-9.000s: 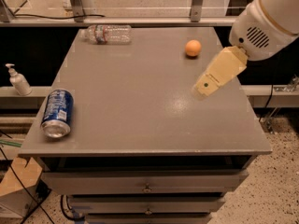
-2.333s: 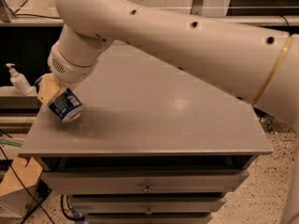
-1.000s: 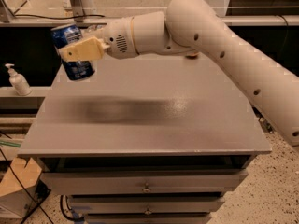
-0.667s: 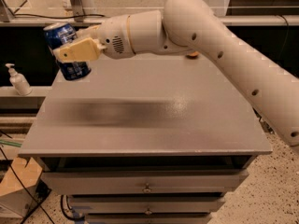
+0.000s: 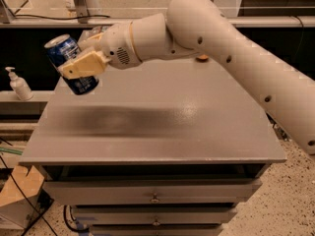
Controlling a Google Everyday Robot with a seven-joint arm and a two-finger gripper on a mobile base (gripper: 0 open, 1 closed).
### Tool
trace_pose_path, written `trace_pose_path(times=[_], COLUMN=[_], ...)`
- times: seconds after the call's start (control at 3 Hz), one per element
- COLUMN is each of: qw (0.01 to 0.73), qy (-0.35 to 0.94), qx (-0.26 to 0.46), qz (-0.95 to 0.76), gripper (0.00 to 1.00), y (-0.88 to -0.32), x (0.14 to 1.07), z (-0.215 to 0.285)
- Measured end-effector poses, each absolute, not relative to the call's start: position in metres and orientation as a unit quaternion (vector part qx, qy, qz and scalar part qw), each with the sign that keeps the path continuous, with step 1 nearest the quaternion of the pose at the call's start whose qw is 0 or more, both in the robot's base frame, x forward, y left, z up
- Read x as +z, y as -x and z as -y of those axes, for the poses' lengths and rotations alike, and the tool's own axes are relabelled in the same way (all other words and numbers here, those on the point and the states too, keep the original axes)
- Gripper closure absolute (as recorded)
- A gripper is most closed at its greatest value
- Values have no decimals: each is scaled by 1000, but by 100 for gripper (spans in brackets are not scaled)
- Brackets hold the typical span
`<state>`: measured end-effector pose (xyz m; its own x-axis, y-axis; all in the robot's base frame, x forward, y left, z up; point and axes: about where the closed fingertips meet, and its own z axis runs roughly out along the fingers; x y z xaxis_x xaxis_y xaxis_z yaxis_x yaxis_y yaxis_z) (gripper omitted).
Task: Place pepsi can upright
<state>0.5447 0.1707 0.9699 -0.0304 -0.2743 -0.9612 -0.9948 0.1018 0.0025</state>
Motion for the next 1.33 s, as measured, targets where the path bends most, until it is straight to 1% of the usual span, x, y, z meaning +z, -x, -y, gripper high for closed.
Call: trace_pose_path(times=[0.33, 1.0, 1.33], qw=[467, 538, 565], qy=[547, 516, 496], qx=[389, 391, 383], qz=[-576, -540, -537], gripper=[100, 100, 83], y=[-539, -535, -533], x=[961, 948, 946], z=[-166, -153, -145])
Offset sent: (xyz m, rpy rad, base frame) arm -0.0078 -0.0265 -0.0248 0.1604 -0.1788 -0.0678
